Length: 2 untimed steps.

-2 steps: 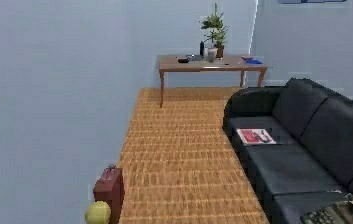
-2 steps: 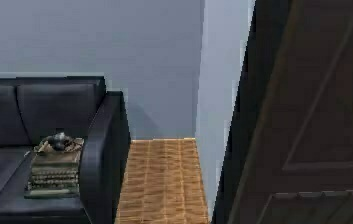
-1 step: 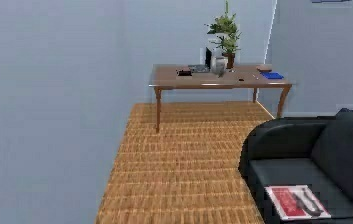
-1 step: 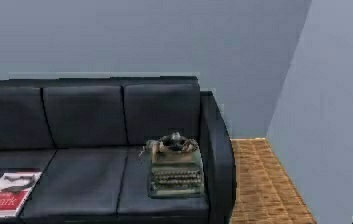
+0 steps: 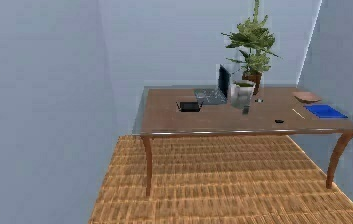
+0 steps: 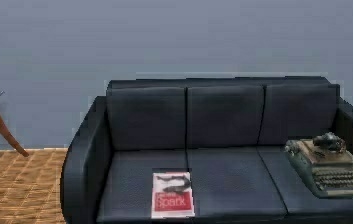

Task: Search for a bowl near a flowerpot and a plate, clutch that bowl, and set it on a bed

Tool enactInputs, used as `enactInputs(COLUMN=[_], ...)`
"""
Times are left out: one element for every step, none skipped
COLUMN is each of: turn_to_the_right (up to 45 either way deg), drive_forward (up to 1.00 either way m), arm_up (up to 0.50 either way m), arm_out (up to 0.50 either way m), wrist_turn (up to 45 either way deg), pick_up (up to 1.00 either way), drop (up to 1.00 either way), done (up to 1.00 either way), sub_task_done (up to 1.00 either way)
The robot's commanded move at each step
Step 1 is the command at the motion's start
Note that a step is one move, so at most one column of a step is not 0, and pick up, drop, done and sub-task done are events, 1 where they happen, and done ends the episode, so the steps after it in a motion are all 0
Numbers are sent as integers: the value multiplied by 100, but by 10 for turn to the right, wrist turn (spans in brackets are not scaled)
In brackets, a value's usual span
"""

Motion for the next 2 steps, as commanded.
enactInputs(turn_to_the_right=[-30, 0], drive_forward=[0, 90], arm_up=[0, 0], arm_out=[0, 0], wrist_turn=[0, 0], pick_up=[0, 0], drop=[0, 0], done=[0, 0], sub_task_done=[0, 0])
